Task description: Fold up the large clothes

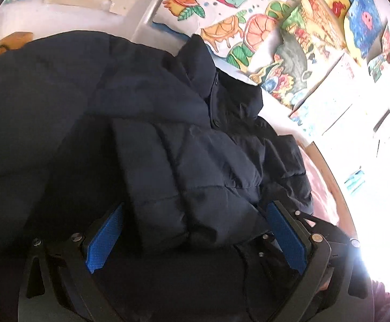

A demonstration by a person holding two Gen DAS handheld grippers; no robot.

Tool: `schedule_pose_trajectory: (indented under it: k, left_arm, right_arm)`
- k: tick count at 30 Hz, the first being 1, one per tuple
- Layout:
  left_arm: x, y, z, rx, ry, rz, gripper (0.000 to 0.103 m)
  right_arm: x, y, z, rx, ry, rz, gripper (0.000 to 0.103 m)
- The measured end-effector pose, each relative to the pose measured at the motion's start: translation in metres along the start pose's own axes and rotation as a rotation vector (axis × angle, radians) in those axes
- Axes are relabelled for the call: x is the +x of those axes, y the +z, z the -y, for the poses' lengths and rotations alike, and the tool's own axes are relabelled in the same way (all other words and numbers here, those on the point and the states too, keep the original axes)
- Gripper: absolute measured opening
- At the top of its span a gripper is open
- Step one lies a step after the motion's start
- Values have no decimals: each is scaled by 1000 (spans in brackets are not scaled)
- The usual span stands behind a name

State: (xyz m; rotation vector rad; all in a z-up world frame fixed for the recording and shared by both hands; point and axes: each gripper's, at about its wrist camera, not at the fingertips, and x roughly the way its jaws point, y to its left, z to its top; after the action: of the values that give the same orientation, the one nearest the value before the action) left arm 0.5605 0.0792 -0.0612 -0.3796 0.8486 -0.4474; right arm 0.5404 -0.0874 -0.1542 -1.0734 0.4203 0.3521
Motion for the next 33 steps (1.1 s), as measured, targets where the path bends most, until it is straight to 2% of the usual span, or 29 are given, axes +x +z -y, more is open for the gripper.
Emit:
schedule_pose_trajectory:
  k: [2,5,6,7,9,11,12,14,16,18,20,23,27,28,30,33]
  left_arm:
    - [6,1,-4,-14,82,-8,101]
    - [10,2,-16,-69,139,4,96]
    - [11,3,-19,-79,148,6,86]
    - [14,5,-20,-81,159,10,65]
    - [17,7,-18,-65,200,6,36]
    - [15,7,-14,-28,237,33,14]
    - [13,7,-11,-2,255,58,9]
    - [6,10,-5,42,298,108,8]
    - [0,12,-1,76,366,154,7]
    - [-5,14,-4,80,418,190,7]
    - [-5,16,-15,72,444,192,7]
    - [8,11,-20,112,515,179,7]
    - [22,5,-26,141,574,146,7]
    - [25,6,-28,138,580,138,7]
    - [33,4,-31,149,601,121,8]
    - [45,3,-31,172,635,108,8]
  right_arm:
    - [-5,0,0,20,1,5,9]
    - [-9,1,-1,26,-6,12,9]
    - [-9,1,0,26,-9,16,10]
    - [-10,1,-2,25,-10,18,11]
    - [-16,-1,-6,31,-2,27,12]
    - [-20,-2,-2,50,10,35,18]
    - [-24,-3,-1,62,19,40,25]
    - [-32,-6,9,106,23,51,42]
    - [-43,-10,23,173,33,83,71]
    - [-55,-16,41,259,68,118,75]
    - [-64,-22,60,346,77,140,75]
    - [-65,-35,93,500,38,152,75]
    - [-35,-62,133,703,-36,66,75]
    - [-23,-70,140,743,-34,35,70]
    - [3,-90,151,843,27,-37,56]
    - [32,-106,150,917,119,-109,48]
